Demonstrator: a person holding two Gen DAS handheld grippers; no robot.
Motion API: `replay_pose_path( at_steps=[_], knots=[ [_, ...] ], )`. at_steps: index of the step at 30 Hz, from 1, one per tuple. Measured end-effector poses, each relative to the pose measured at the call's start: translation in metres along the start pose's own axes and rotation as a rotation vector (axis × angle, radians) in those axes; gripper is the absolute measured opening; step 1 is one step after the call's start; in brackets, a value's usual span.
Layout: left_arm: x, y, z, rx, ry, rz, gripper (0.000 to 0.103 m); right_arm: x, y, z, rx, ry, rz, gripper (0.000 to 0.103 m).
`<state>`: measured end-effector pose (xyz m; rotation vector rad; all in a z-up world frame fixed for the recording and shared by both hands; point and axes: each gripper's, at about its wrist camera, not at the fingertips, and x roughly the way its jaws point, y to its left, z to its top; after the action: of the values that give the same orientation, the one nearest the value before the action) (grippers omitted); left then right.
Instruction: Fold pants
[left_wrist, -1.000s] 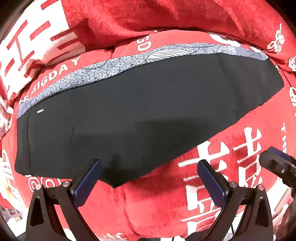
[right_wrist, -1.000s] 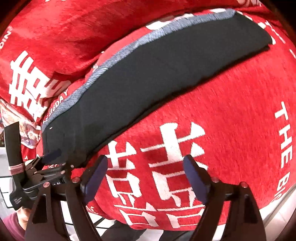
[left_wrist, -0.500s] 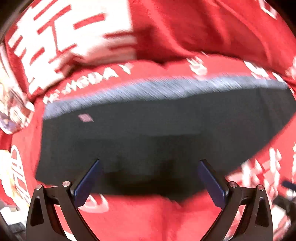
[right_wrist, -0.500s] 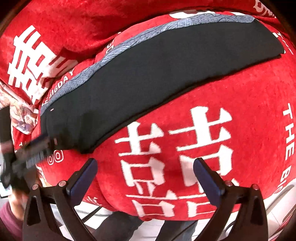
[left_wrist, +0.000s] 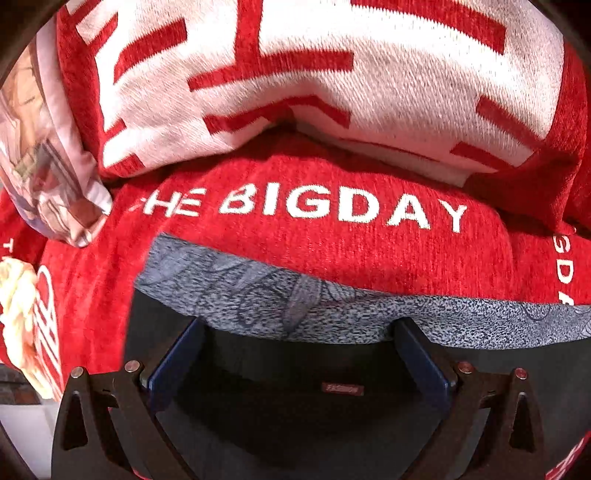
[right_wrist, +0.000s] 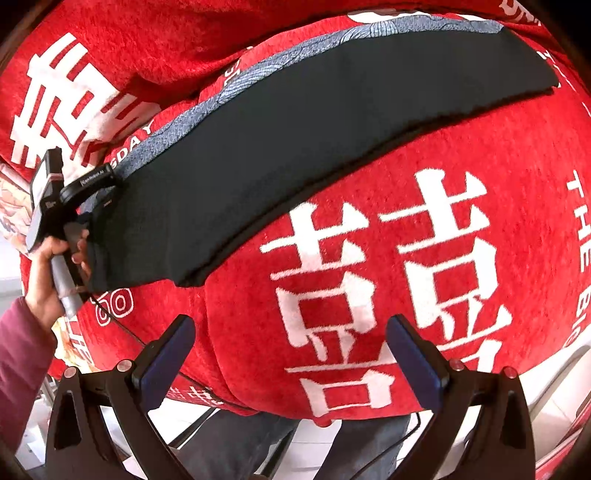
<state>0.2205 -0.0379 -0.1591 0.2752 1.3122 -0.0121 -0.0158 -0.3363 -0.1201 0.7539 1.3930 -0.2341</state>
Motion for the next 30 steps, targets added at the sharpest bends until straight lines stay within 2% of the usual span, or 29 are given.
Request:
replay_pose_path(
  at_steps=[3, 7, 12, 16, 18, 22, 24, 30],
  knots=[
    [-0.014, 0.000, -0.006, 0.045, 0.011, -0.033, 0.103, 0.000, 0.004, -0.001, 0.011, -0.003, 0.008, 0.103],
    [-0.040, -0.016, -0.036, 0.167, 0.017, -0.102, 0.103, -0.003, 0.004, 0.002, 0.045, -0.020, 0.063, 0.103],
    [-0.068, -0.059, -0.082, 0.293, 0.062, -0.192, 0.103, 0.002, -0.007, 0.005, 0.097, -0.010, 0.152, 0.103],
    [-0.085, -0.101, -0.111, 0.320, 0.103, -0.241, 0.103, 0.000, -0.022, 0.006, 0.107, -0.022, 0.191, 0.103],
    [-0.093, -0.125, -0.125, 0.333, 0.118, -0.255, 0.103, -0.005, -0.034, 0.008, 0.113, -0.039, 0.193, 0.103],
    [-0.105, -0.177, -0.144, 0.379, 0.131, -0.266, 0.103, -0.011, -0.068, 0.017, 0.118, 0.032, 0.165, 0.103],
    [-0.109, -0.200, -0.150, 0.403, 0.126, -0.271, 0.103, -0.022, -0.093, 0.020, 0.142, 0.015, 0.149, 0.103],
    [-0.120, -0.279, -0.141, 0.460, 0.107, -0.273, 0.103, -0.050, -0.178, 0.038, 0.236, -0.061, 0.121, 0.103]
  ],
)
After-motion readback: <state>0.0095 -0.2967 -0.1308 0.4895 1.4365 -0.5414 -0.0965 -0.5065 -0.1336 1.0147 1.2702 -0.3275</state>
